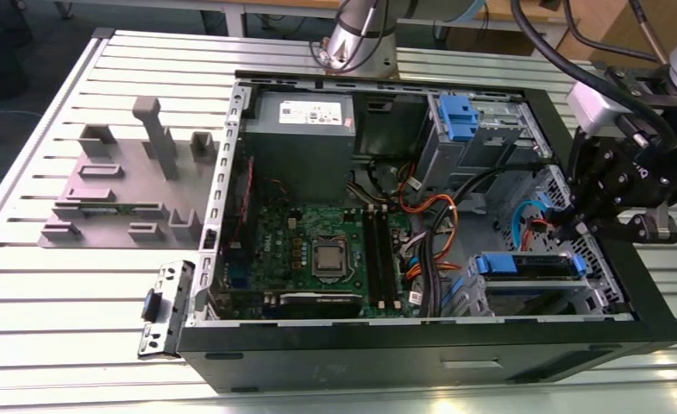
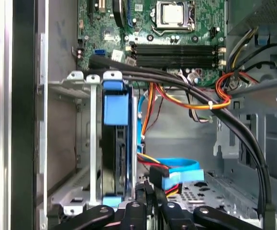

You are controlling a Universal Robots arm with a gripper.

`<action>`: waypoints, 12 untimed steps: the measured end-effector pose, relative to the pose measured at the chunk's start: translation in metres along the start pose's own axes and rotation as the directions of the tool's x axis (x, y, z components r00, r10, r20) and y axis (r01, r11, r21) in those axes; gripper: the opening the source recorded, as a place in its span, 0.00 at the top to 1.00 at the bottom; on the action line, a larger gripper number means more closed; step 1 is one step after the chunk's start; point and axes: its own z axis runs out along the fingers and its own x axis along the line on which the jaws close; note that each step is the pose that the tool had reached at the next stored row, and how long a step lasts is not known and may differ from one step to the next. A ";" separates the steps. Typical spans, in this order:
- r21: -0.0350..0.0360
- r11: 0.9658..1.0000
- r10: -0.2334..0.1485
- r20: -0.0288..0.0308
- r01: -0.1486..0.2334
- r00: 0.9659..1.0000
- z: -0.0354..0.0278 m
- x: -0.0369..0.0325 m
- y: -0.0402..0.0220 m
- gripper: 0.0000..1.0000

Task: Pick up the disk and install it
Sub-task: 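Insert the first disk wire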

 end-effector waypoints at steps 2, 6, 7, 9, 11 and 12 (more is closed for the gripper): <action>0.000 1.000 0.000 0.001 0.000 1.000 0.0001 0.0012 0.0030 0.82; 0.000 1.000 0.000 0.007 0.000 1.000 0.0000 0.0080 0.0055 0.82; 0.000 1.000 0.000 0.008 0.000 1.000 0.0000 0.0101 0.0060 0.82; 0.000 1.000 -0.001 0.008 0.001 1.000 0.0001 0.0141 0.0065 0.82; 0.000 1.000 -0.001 0.008 0.001 1.000 0.0001 0.0179 0.0069 0.82; 0.000 1.000 -0.001 0.008 0.001 1.000 0.0001 0.0198 0.0072 0.82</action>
